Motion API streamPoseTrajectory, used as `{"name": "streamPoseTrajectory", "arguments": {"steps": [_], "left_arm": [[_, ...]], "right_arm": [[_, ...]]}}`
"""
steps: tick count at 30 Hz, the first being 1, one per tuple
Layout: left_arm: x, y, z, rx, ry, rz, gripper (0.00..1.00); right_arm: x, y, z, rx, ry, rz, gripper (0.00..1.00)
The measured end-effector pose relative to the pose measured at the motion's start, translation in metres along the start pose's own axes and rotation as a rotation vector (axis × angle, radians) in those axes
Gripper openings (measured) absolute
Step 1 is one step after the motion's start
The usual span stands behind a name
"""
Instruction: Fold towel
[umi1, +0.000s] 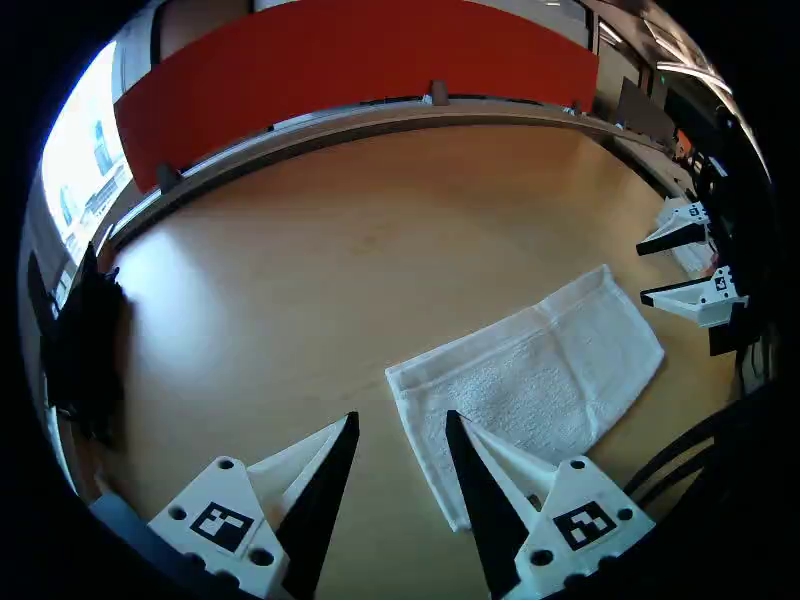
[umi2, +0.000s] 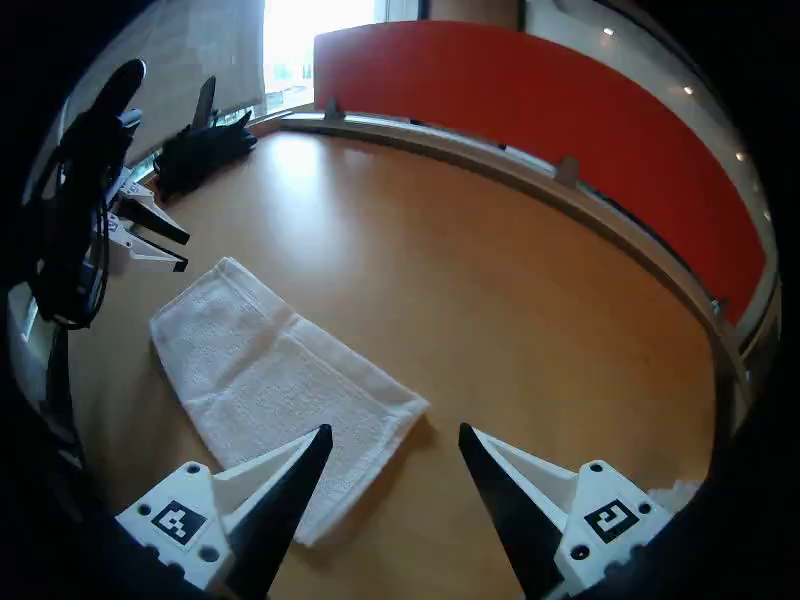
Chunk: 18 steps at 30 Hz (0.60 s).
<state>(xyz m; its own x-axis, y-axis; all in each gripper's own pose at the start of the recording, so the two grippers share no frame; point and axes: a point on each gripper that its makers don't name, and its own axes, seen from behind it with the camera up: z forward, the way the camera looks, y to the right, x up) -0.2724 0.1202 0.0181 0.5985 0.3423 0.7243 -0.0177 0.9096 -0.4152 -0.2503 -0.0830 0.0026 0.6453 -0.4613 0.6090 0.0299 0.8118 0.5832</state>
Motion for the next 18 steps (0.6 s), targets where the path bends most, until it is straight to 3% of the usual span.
{"name": "streamPoseTrajectory", "arguments": {"steps": [8,12,18], "left_arm": [[-0.004,0.002,-0.009,0.002,0.009,0.017,0.63],[-0.005,0.001,-0.014,0.014,0.030,0.009,0.63],[-0.010,0.009,-0.022,-0.011,0.043,-0.012,0.63]], "right_arm": [[-0.008,-0.008,-0.010,0.004,0.002,0.015,0.98],[-0.012,-0.012,-0.015,0.004,0.003,0.017,0.98],[-0.020,-0.019,-0.022,0.004,0.000,0.025,0.98]]}}
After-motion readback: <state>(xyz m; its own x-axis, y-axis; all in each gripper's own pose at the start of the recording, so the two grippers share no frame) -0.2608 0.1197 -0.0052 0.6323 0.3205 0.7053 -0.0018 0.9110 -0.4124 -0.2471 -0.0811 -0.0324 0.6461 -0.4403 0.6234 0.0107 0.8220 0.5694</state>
